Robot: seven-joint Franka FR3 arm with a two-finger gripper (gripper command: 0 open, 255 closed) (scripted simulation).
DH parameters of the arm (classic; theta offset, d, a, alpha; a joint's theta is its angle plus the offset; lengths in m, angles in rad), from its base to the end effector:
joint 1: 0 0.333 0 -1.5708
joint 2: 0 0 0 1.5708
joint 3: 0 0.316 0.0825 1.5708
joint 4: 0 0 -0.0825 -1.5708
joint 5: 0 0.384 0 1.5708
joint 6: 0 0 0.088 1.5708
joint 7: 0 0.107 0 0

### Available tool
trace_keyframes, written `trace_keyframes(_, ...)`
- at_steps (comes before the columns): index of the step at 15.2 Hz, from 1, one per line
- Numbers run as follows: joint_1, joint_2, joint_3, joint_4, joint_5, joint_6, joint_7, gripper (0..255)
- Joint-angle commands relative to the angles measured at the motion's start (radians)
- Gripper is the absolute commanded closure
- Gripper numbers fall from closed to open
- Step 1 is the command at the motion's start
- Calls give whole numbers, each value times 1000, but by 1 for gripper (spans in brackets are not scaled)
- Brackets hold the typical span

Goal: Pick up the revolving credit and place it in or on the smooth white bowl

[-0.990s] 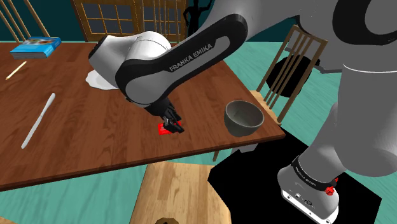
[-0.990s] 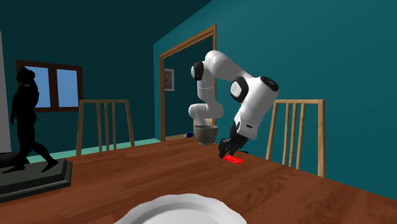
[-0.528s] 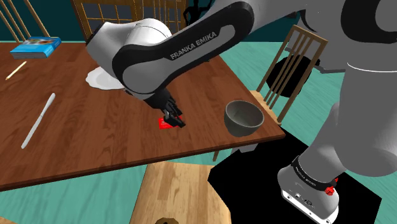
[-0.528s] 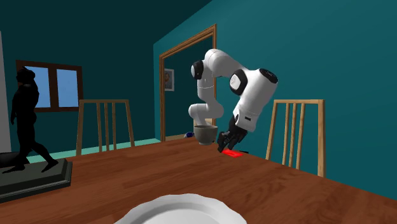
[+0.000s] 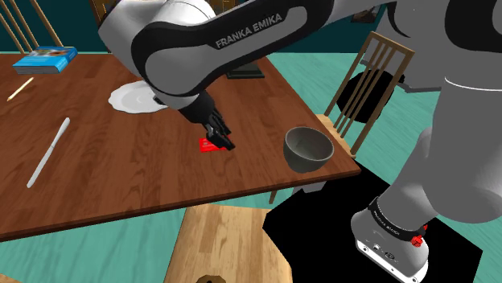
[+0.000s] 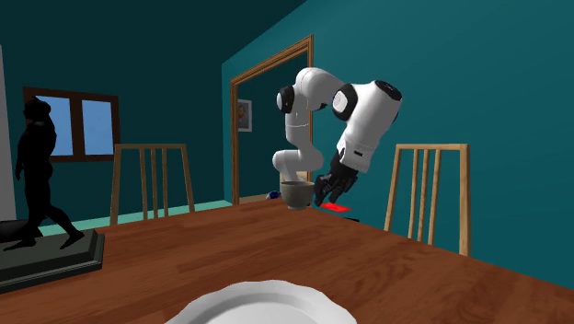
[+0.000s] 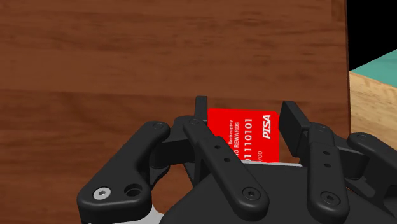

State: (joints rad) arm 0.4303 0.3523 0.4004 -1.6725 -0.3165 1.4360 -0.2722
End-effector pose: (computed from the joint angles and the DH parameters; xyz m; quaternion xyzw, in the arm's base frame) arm 0.4343 0.3912 0.3839 0.7993 0.5279 -0.2381 0.1604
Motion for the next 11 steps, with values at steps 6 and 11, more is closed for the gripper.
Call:
trace_keyframes(6, 3, -26, 4, 60, 8, -82, -21, 255)
trace_keyframes(11, 6, -36, 6, 113, 10, -142, -35, 255)
